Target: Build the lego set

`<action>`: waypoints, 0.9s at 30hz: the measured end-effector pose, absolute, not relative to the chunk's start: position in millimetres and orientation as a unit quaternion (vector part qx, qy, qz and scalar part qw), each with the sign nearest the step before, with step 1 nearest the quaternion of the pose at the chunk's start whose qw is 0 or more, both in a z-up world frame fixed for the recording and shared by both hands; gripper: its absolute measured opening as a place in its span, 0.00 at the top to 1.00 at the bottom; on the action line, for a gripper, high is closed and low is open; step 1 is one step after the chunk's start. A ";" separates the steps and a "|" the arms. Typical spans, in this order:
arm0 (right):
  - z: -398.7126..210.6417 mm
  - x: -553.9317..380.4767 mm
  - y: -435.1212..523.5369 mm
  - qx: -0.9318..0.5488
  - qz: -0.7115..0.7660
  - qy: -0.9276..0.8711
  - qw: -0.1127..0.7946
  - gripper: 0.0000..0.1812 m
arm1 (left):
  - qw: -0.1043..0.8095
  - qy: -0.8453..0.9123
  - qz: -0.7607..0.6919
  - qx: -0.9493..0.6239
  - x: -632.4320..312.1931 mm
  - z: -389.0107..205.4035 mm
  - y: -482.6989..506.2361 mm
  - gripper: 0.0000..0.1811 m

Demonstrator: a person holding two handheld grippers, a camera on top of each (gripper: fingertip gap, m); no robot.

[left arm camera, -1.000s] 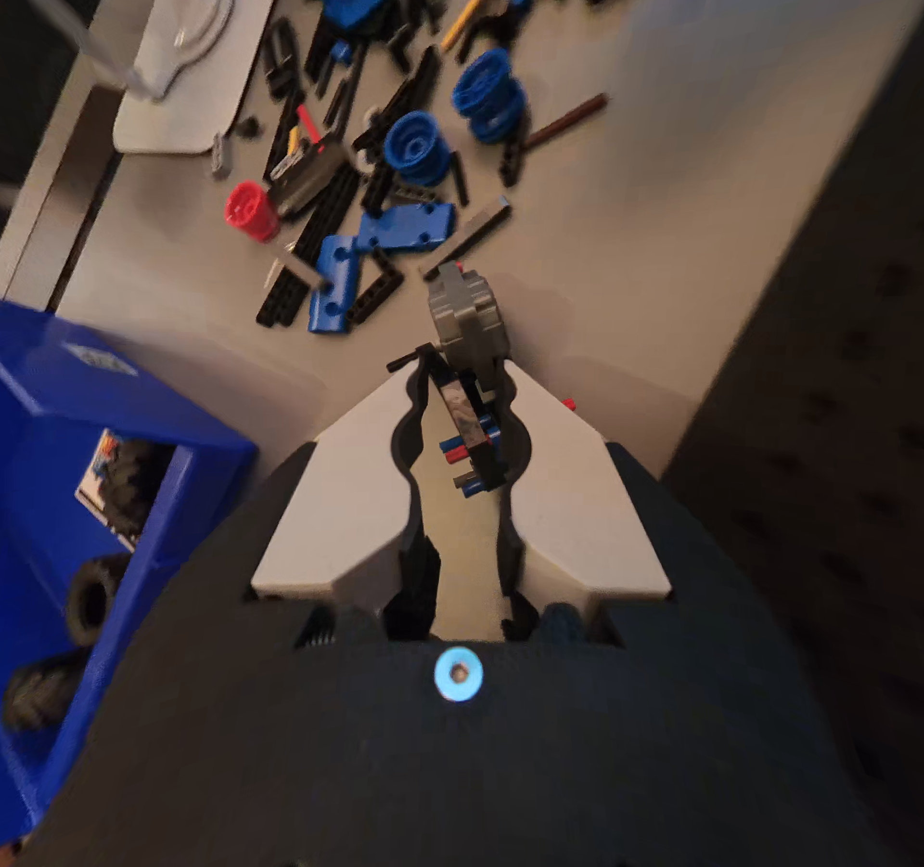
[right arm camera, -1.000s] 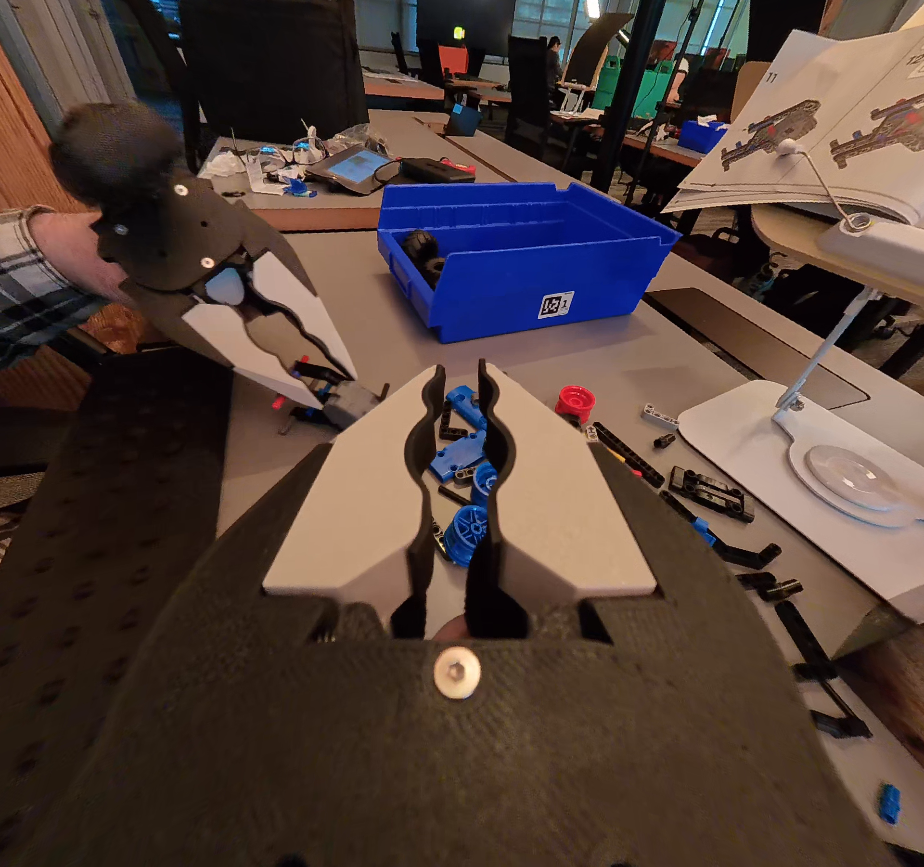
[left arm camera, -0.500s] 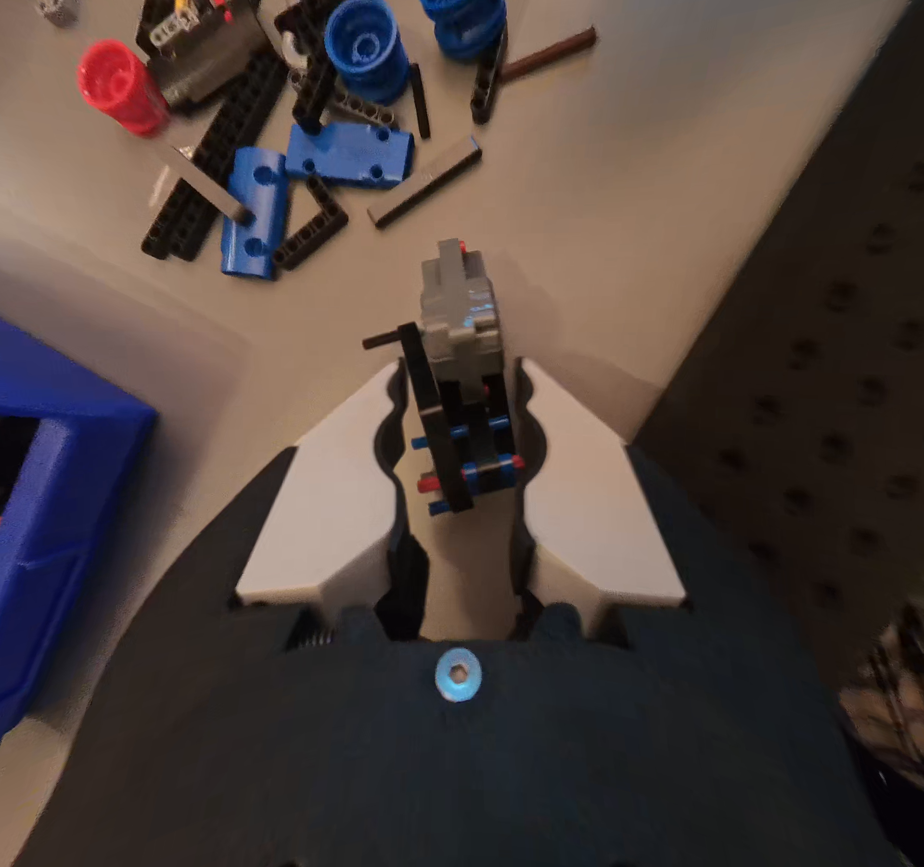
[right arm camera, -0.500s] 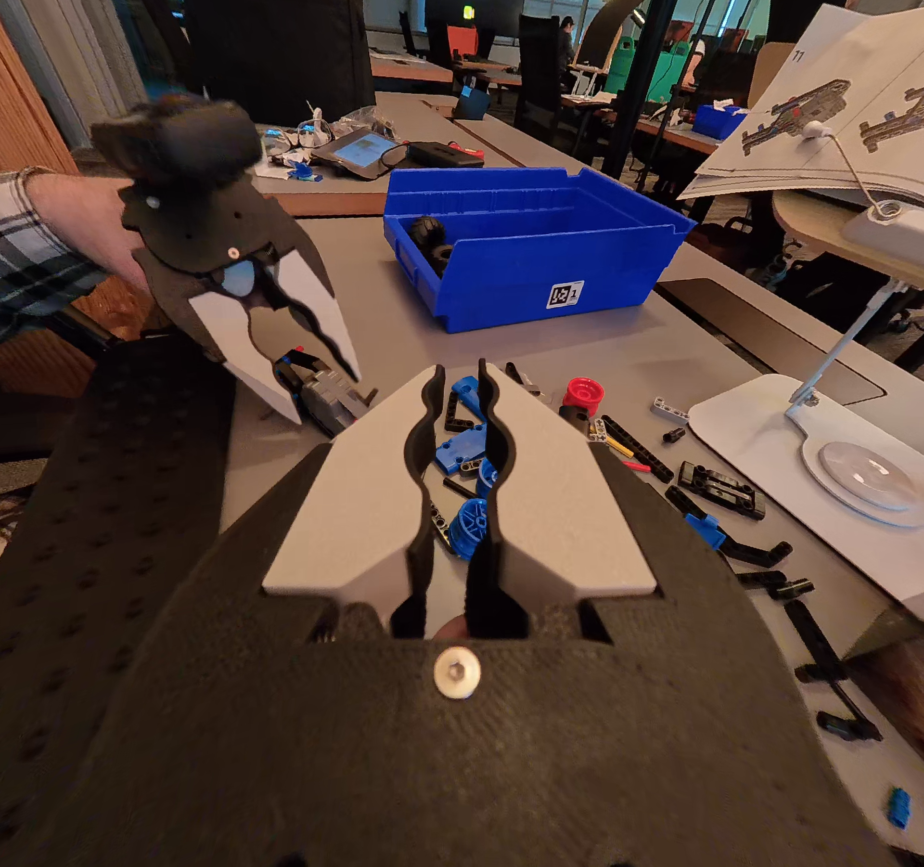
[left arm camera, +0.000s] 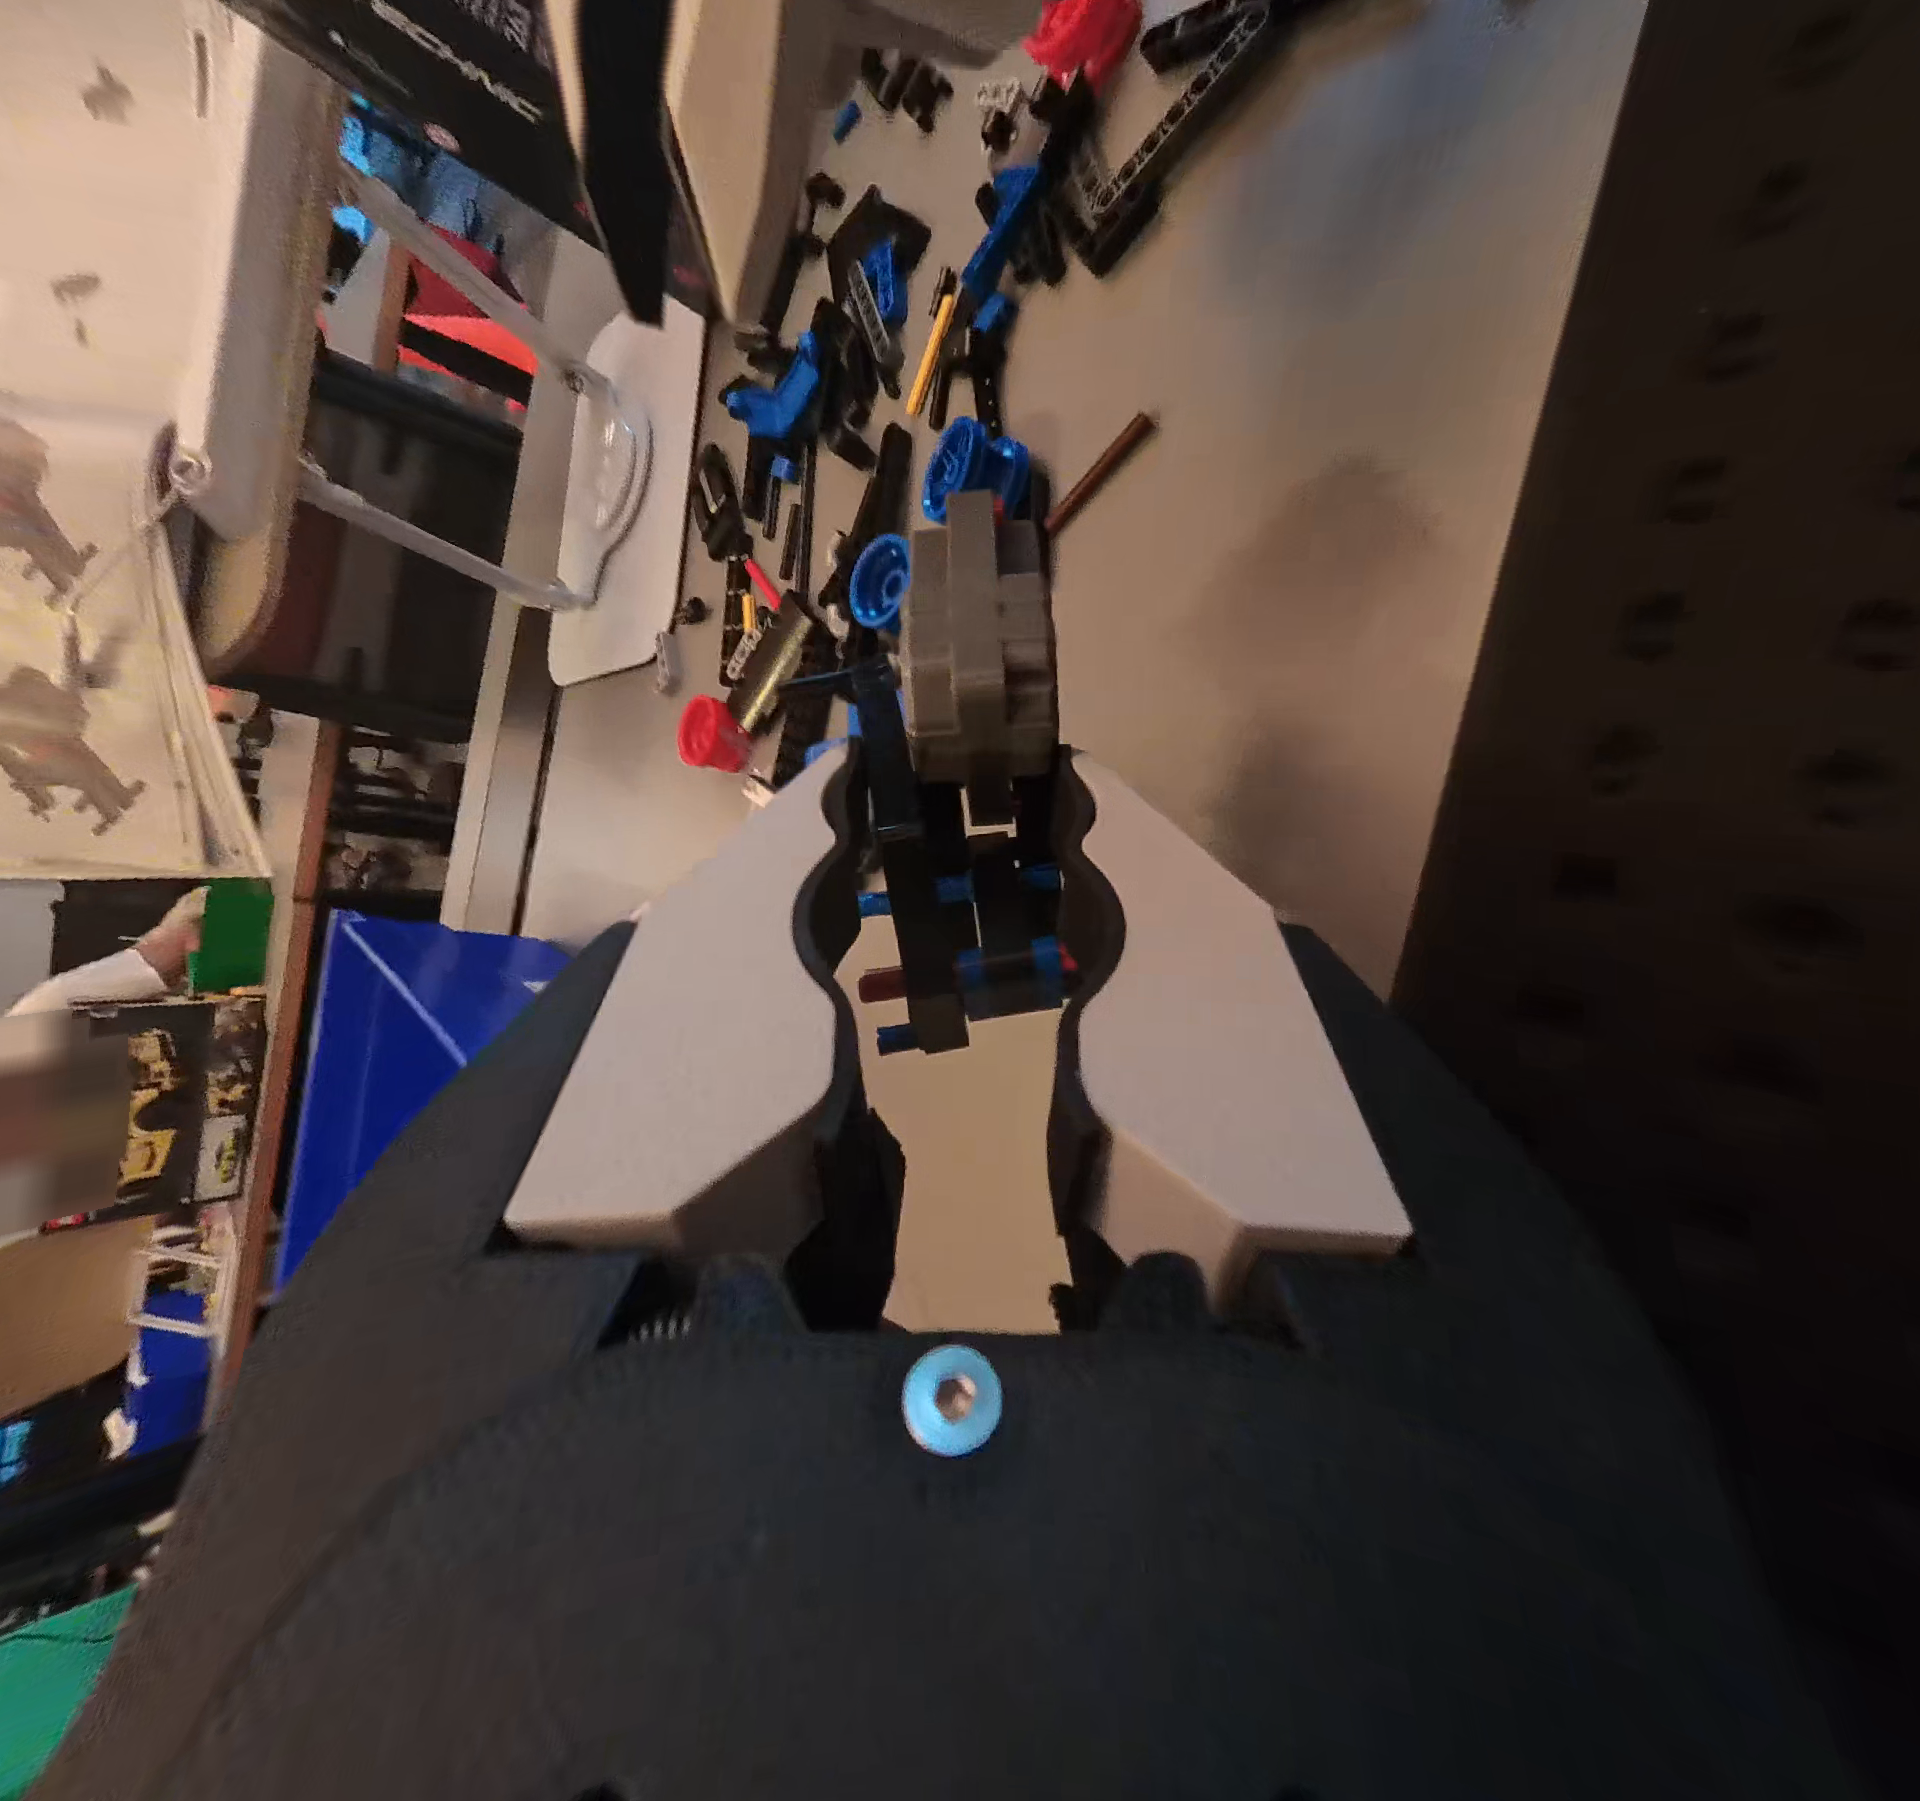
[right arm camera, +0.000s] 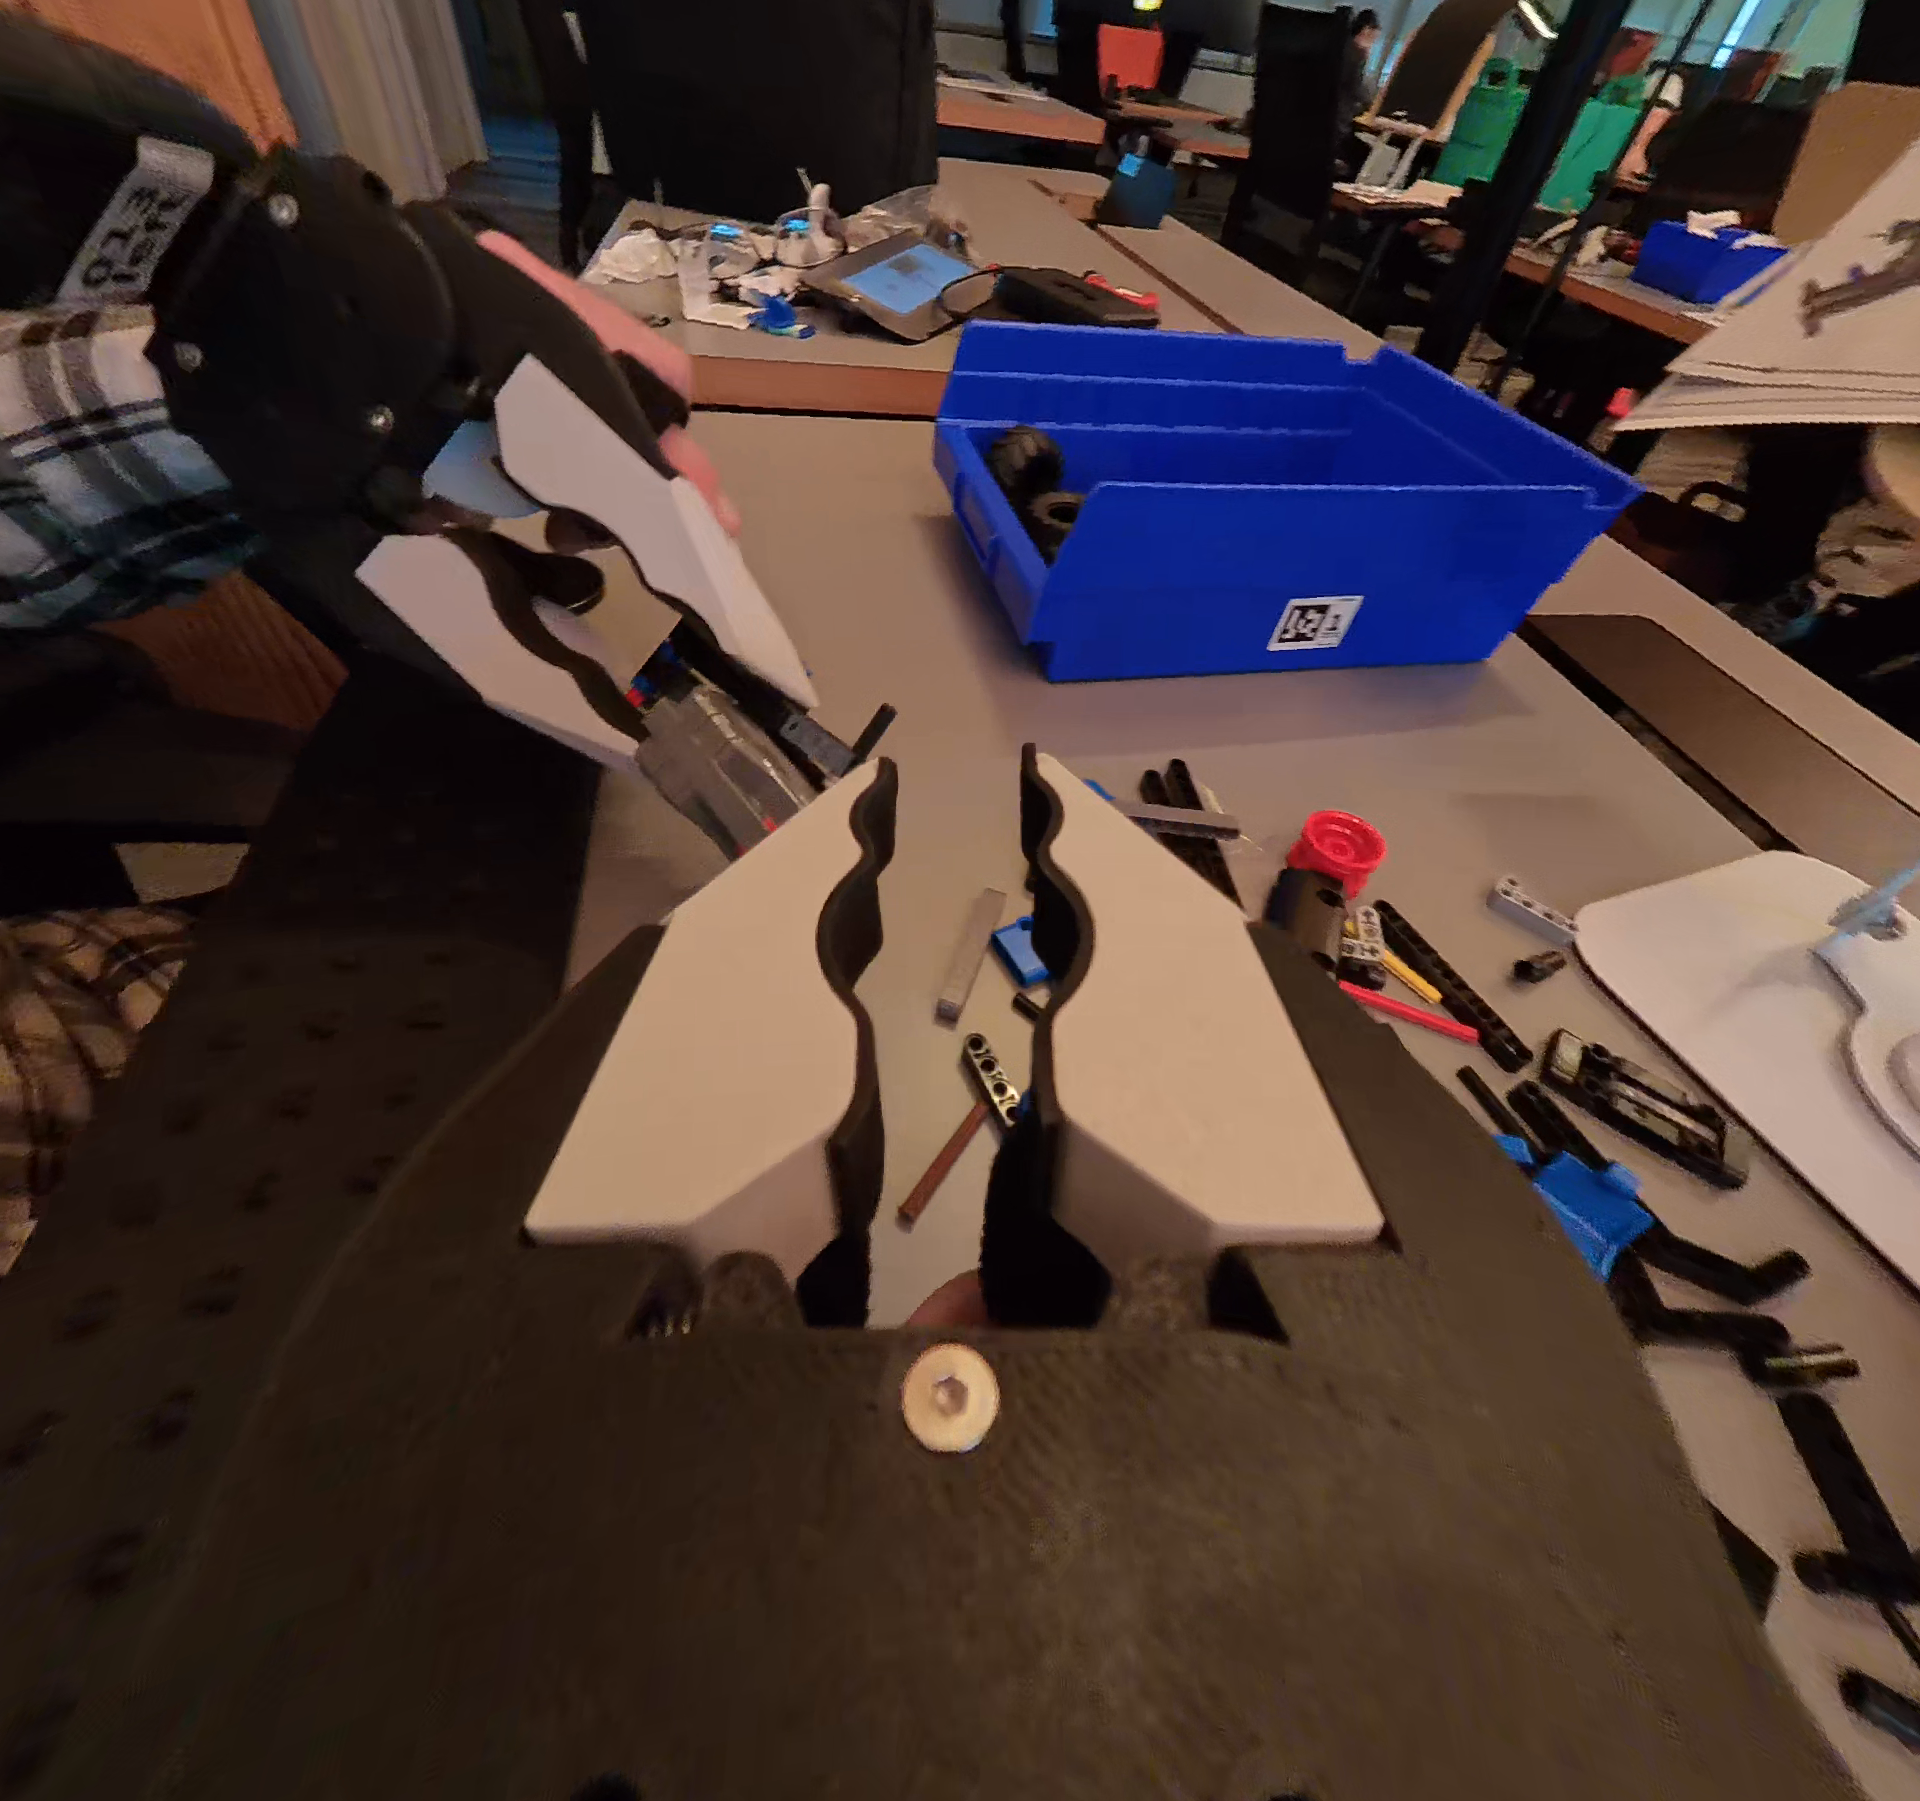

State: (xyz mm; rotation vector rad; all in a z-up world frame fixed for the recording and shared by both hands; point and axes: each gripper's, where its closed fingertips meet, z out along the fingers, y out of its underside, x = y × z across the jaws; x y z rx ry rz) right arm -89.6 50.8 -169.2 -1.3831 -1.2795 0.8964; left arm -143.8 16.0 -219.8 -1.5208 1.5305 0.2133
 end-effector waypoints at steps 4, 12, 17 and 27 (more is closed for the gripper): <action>-172.5 -94.4 39.1 -0.556 0.380 -0.552 0.491 0.85 | 0.485 0.629 0.093 -0.601 -138.0 -209.7 14.4 0.82; -175.9 -102.0 13.7 -0.521 0.399 -0.591 0.468 0.76 | 0.520 0.619 0.044 -0.587 -126.8 -192.9 9.6 0.82; -176.0 -105.1 0.7 -0.531 0.453 -0.582 0.417 0.68 | 0.560 0.622 0.106 -0.537 -117.8 -176.0 12.0 0.82; -168.7 -108.7 8.9 -0.555 0.477 -0.539 0.417 0.69 | 0.605 0.615 0.254 -0.437 -108.4 -156.3 21.8 0.82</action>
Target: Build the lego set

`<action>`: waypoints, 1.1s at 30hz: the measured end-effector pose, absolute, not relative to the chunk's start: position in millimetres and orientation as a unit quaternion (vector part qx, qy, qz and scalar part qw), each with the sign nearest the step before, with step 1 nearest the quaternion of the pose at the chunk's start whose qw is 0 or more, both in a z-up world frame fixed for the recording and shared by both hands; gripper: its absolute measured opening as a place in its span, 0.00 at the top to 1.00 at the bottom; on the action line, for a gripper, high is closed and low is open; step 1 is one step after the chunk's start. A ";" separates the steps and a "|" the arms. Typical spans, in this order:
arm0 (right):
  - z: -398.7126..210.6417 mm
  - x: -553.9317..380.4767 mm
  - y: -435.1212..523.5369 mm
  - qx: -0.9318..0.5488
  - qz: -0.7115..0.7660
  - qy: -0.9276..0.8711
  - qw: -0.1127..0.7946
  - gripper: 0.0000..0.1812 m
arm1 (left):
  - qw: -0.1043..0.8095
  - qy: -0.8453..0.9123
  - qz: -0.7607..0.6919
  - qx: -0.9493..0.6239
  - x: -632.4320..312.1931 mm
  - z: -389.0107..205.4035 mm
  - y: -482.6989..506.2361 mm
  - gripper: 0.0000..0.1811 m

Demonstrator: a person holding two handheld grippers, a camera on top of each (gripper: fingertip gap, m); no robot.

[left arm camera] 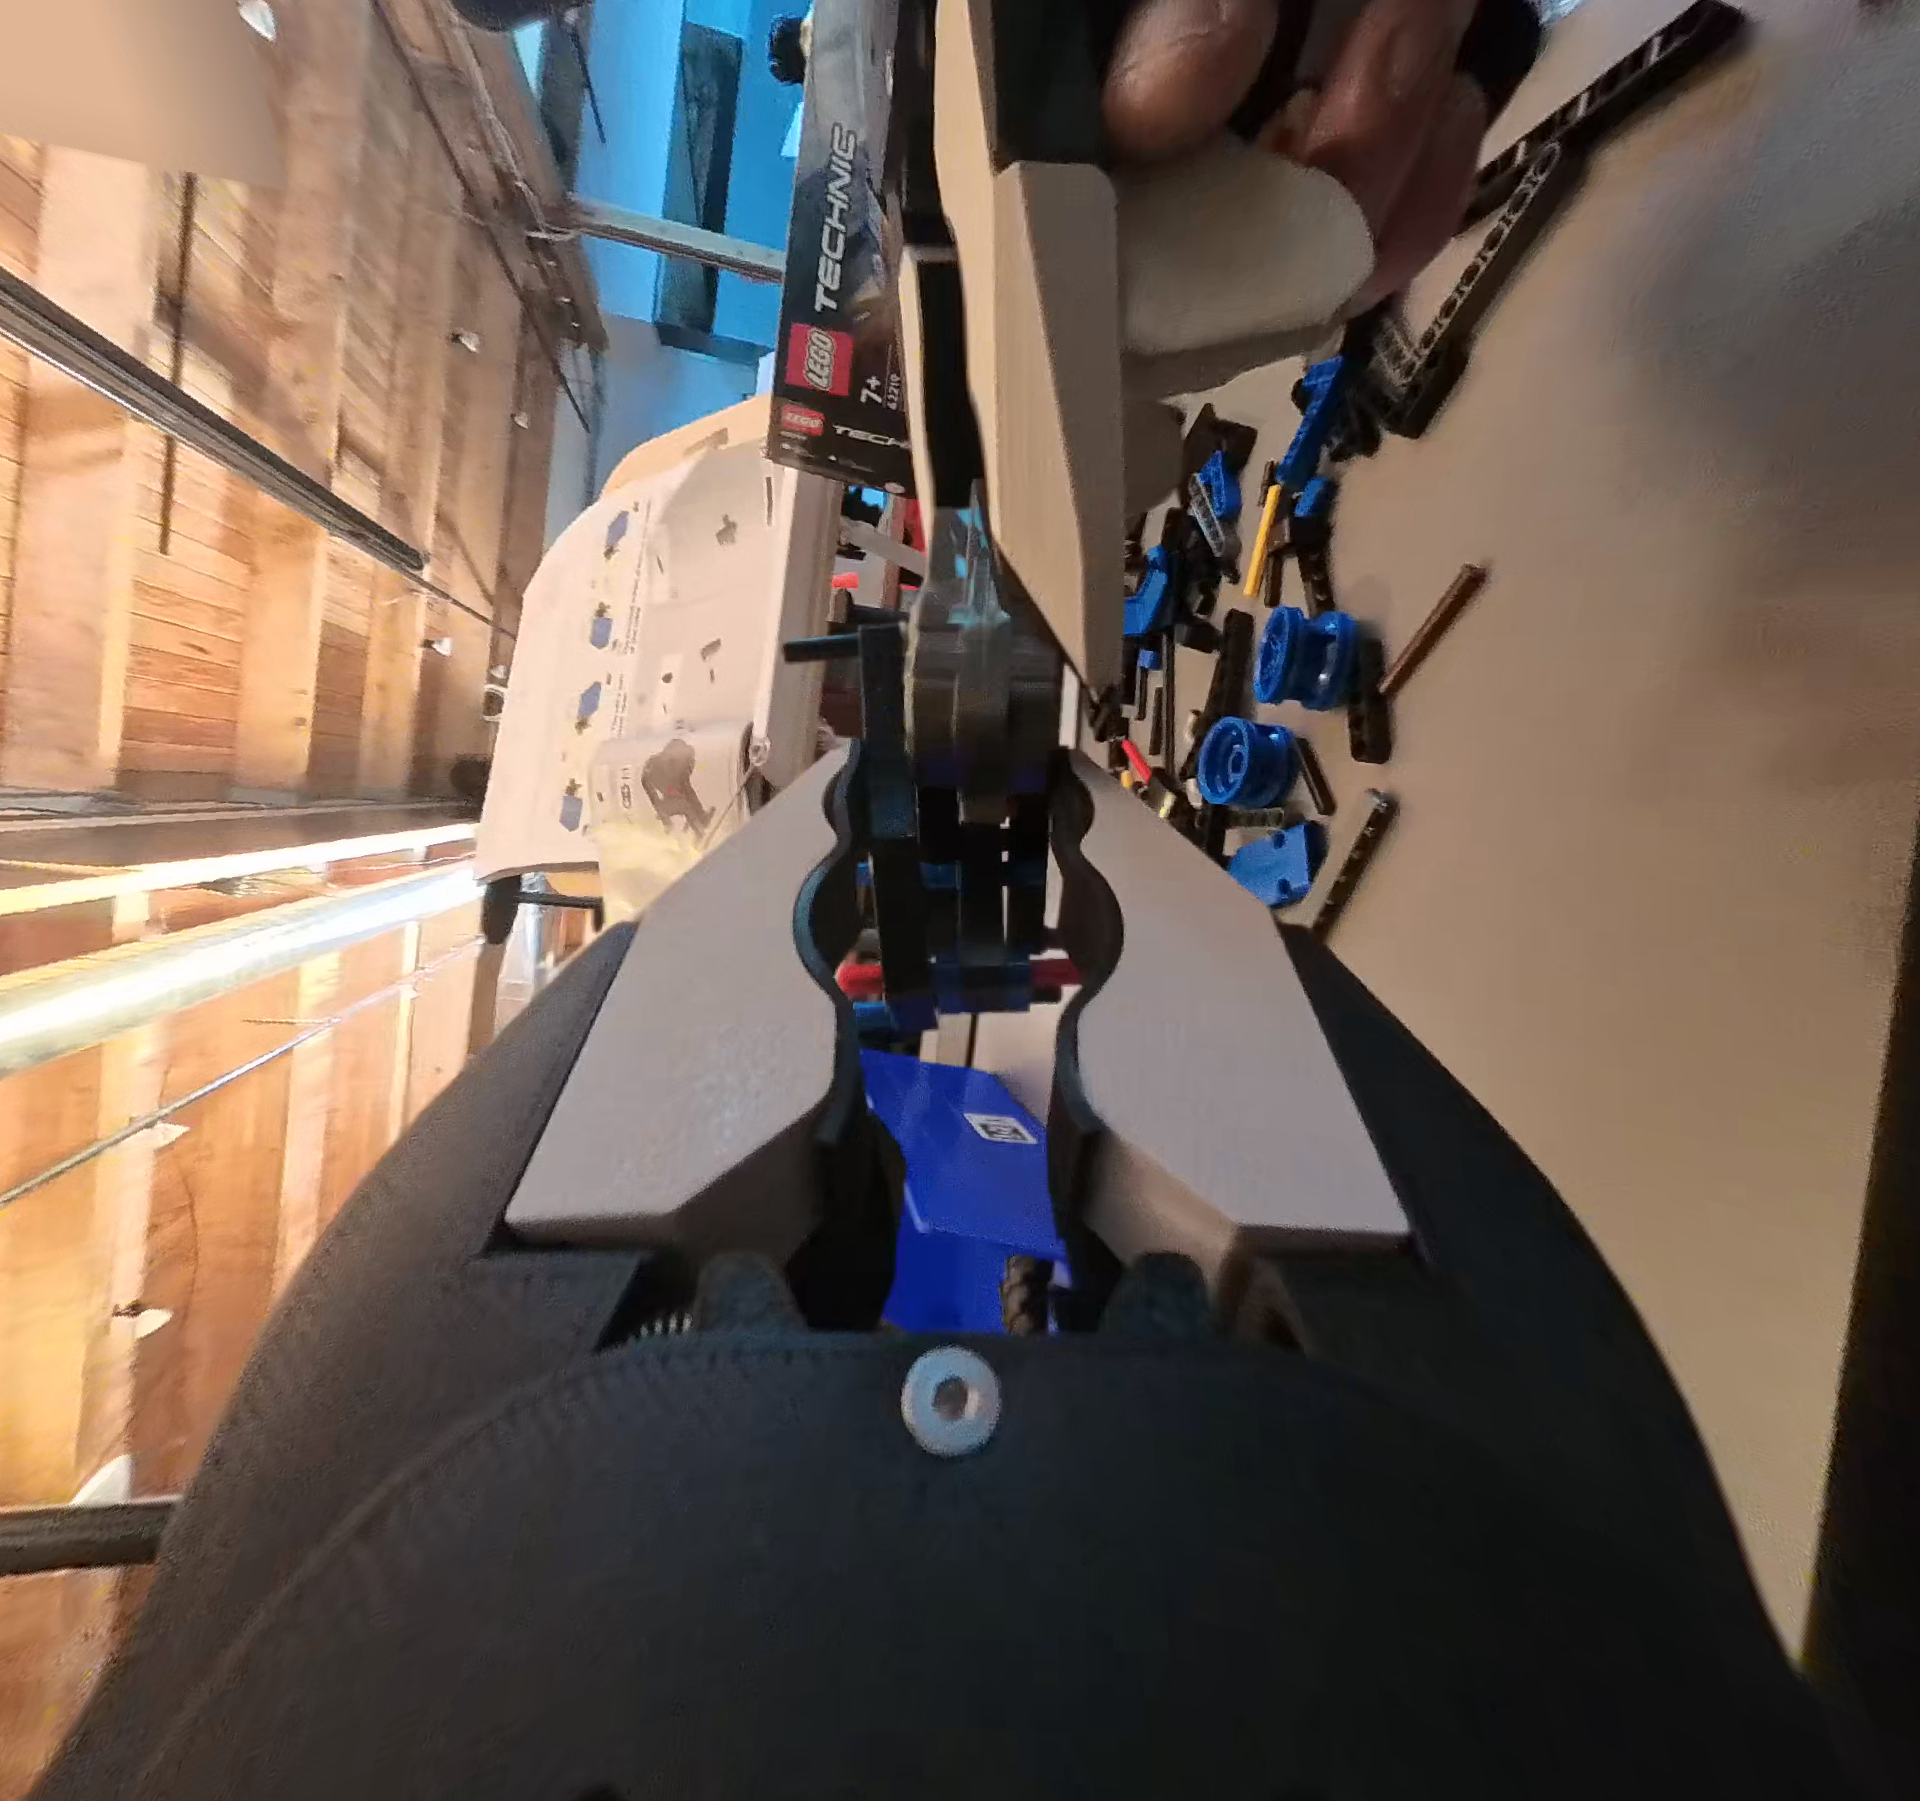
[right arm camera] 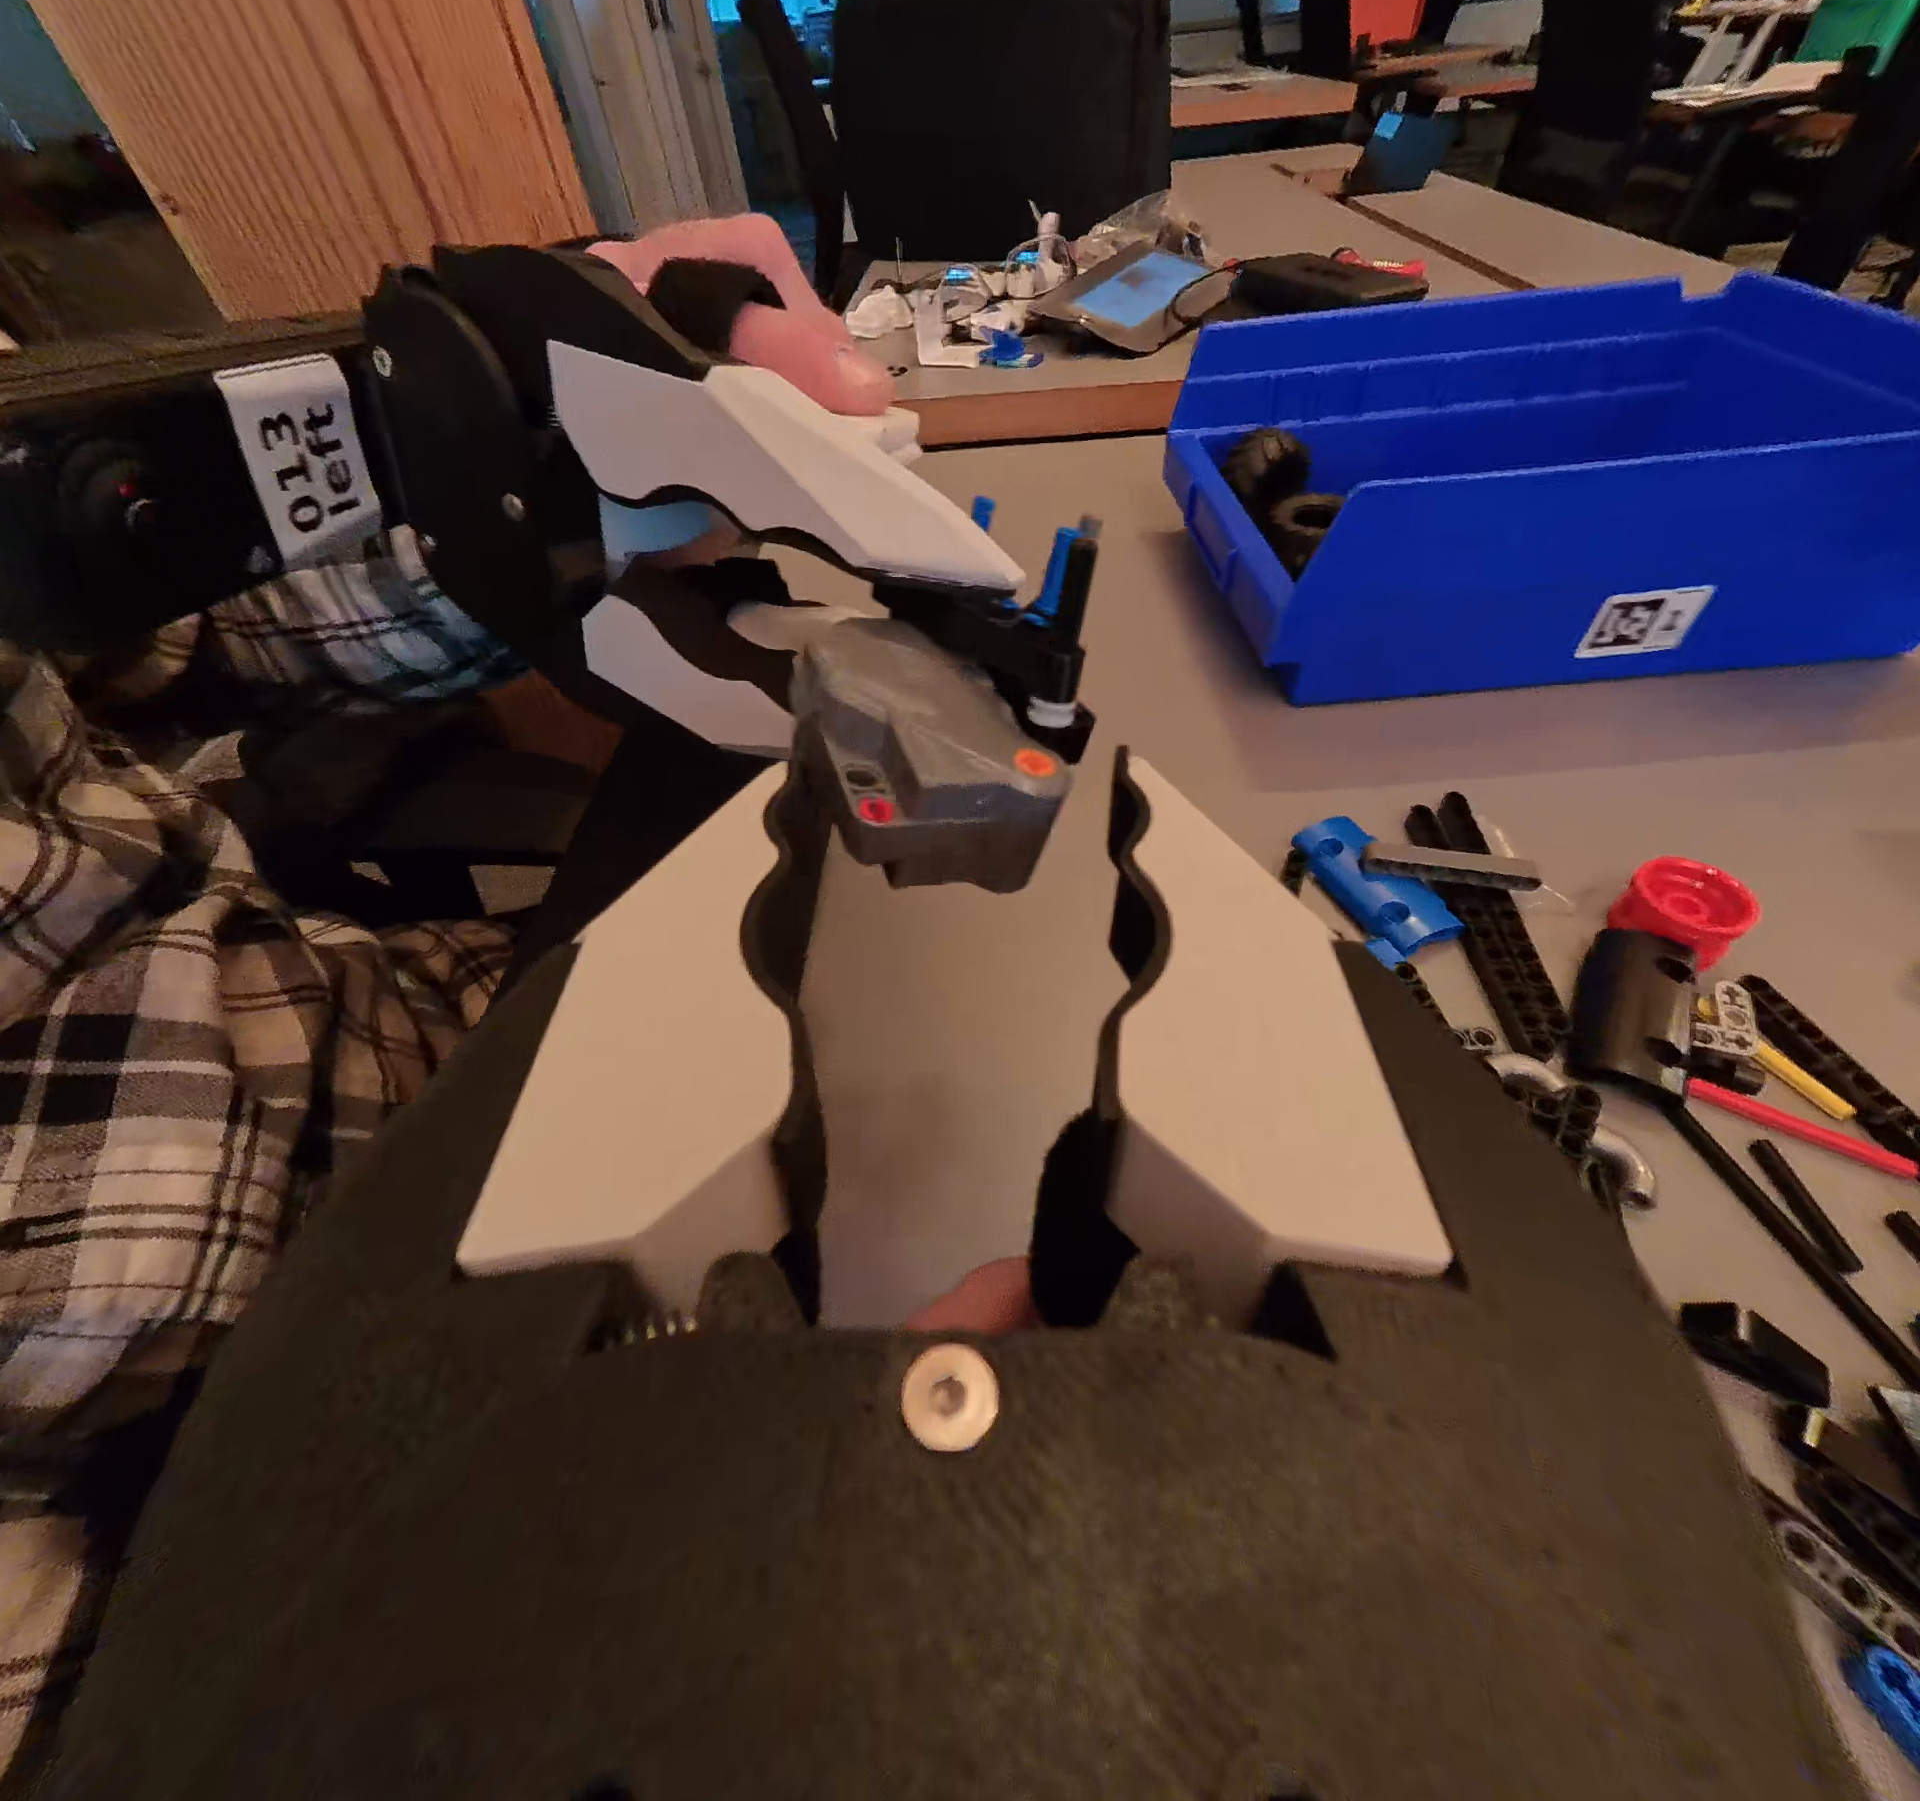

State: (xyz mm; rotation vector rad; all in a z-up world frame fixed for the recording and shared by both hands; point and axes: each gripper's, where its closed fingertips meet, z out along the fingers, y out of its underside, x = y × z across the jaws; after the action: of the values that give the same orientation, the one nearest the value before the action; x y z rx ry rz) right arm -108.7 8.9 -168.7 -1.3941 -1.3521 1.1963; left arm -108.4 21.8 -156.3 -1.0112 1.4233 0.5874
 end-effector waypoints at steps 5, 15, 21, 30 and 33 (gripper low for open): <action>-161.0 -107.7 13.8 -0.541 0.444 -0.543 0.464 0.74 | 0.625 0.594 0.262 -0.433 -109.3 -149.6 28.9 0.81; -157.0 -107.0 25.5 -0.502 0.286 -0.581 0.573 0.75 | 0.627 0.565 0.086 -0.530 -112.7 -147.6 20.1 0.75; -160.0 -107.5 26.3 -0.485 0.225 -0.602 0.594 0.75 | 0.633 0.532 -0.017 -0.562 -115.9 -123.7 14.7 0.83; -161.1 -110.2 23.7 -0.457 0.158 -0.621 0.617 0.75 | 0.603 0.540 -0.017 -0.587 -101.3 -133.8 22.0 0.96; -155.9 -110.0 21.1 -0.455 0.173 -0.614 0.621 0.75 | 0.618 0.517 -0.046 -0.590 -100.8 -128.3 20.2 0.96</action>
State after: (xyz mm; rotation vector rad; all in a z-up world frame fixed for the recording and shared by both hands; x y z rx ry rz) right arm -110.0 21.1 -155.9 -1.0454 -1.4114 0.3968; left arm -100.8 20.2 -128.3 -1.3586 1.1900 -0.1061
